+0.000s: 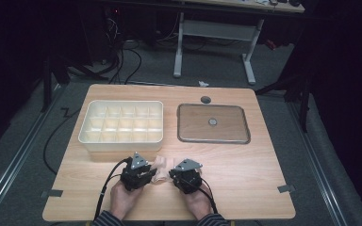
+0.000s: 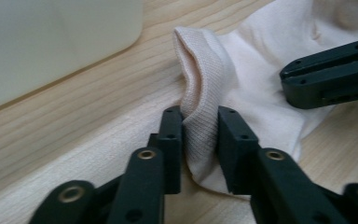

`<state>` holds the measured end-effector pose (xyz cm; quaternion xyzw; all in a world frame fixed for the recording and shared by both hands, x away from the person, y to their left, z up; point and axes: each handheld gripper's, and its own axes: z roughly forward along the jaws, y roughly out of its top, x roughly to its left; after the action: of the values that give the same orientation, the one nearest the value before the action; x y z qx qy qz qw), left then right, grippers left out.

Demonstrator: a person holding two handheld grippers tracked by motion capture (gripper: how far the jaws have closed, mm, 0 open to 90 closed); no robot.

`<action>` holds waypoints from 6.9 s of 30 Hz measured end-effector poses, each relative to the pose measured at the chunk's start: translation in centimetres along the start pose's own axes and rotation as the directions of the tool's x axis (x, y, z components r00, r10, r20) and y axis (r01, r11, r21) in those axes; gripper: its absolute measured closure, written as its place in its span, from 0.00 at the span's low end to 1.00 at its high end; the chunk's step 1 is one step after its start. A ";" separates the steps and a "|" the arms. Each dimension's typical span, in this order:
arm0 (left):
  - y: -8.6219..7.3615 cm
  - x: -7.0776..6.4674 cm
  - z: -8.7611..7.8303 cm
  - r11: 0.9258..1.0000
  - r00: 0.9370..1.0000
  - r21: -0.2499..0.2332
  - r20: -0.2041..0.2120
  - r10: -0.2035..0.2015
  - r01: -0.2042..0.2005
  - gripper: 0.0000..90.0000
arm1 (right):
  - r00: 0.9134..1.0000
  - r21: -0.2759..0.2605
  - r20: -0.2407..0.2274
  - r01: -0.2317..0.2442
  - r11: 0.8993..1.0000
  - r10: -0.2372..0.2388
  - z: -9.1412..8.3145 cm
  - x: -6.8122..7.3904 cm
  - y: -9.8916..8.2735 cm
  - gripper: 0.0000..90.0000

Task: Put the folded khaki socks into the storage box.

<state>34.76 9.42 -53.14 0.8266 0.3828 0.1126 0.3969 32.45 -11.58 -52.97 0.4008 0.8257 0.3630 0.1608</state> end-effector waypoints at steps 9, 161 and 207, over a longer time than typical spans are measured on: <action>0.0 0.8 -0.2 0.999 0.997 0.009 0.066 -0.050 0.049 0.89 | 1.000 -0.012 -0.001 -0.014 1.000 0.014 0.0 0.0 -0.2 0.95; 4.3 -1.6 -0.2 0.997 0.970 0.029 0.238 0.060 -0.068 0.91 | 0.973 -0.031 0.009 -0.228 0.973 0.229 -1.1 -2.9 -0.6 0.95; 4.0 -2.3 0.1 0.995 0.973 0.057 0.222 0.064 -0.078 0.66 | 0.976 -0.067 0.036 -0.212 0.975 0.214 -2.1 -2.5 -0.6 0.82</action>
<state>35.43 6.14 -50.03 0.8596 0.3102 0.0220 0.4055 32.52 -14.81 -52.06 0.4894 0.7625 0.3953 0.1512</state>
